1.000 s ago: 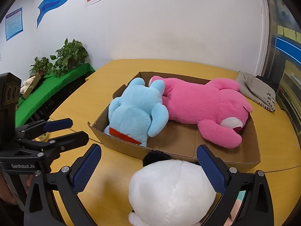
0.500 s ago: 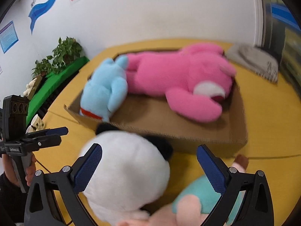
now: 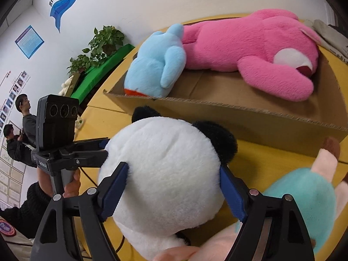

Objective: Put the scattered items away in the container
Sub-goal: 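Close both grippers on the white panda's body on the table, then lift the white panda with both grippers and lower it into the box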

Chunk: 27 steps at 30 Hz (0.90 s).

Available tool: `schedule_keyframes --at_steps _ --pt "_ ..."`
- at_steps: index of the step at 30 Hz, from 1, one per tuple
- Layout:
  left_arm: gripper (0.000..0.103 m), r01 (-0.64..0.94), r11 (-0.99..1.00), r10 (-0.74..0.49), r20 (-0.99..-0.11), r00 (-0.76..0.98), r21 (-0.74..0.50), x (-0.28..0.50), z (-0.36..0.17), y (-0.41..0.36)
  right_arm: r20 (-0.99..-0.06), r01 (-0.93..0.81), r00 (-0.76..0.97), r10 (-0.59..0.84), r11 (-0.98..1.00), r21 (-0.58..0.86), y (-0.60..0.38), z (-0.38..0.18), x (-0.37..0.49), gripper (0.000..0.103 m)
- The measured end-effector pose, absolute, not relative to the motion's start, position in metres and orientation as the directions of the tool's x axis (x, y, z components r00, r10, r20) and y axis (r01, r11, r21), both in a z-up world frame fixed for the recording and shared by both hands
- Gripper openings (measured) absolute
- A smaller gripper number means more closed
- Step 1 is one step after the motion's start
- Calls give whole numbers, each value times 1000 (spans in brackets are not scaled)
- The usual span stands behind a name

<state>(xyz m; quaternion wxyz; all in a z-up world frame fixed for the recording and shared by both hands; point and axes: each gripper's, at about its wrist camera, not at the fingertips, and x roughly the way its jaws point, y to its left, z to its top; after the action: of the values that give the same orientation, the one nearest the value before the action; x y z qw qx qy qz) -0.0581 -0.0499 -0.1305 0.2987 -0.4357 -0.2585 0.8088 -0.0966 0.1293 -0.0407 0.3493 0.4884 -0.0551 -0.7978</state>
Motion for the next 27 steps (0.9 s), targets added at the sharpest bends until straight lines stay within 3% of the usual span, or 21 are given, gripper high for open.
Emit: schedule_keyframes --at_steps 4,7,12,16,19,27 --pt "81 -256 -672 722 -539 -433 -695 -47 -131 -61 -751 537 -250 -611 -733 417 119 -40 -83 98" --pt "80 -245 -673 719 -539 -439 -698 -42 -134 -62 -777 551 -241 -582 -741 384 114 -44 -80 99" --pt "62 -214 -700 687 -562 -460 -681 -39 -136 -59 -786 536 -260 -560 -761 364 104 -47 -76 84" --pt "55 -233 -723 671 -580 -463 -650 -34 -122 -54 -763 522 -300 -572 -768 371 107 -40 -65 68" --pt "53 -261 -742 656 -589 -472 -617 -30 -106 -50 -738 526 -342 -581 -769 362 110 -27 -55 63" --pt "52 -420 -743 658 -457 -598 -521 -57 3 -48 -578 574 -528 -622 -763 297 125 61 -58 62"
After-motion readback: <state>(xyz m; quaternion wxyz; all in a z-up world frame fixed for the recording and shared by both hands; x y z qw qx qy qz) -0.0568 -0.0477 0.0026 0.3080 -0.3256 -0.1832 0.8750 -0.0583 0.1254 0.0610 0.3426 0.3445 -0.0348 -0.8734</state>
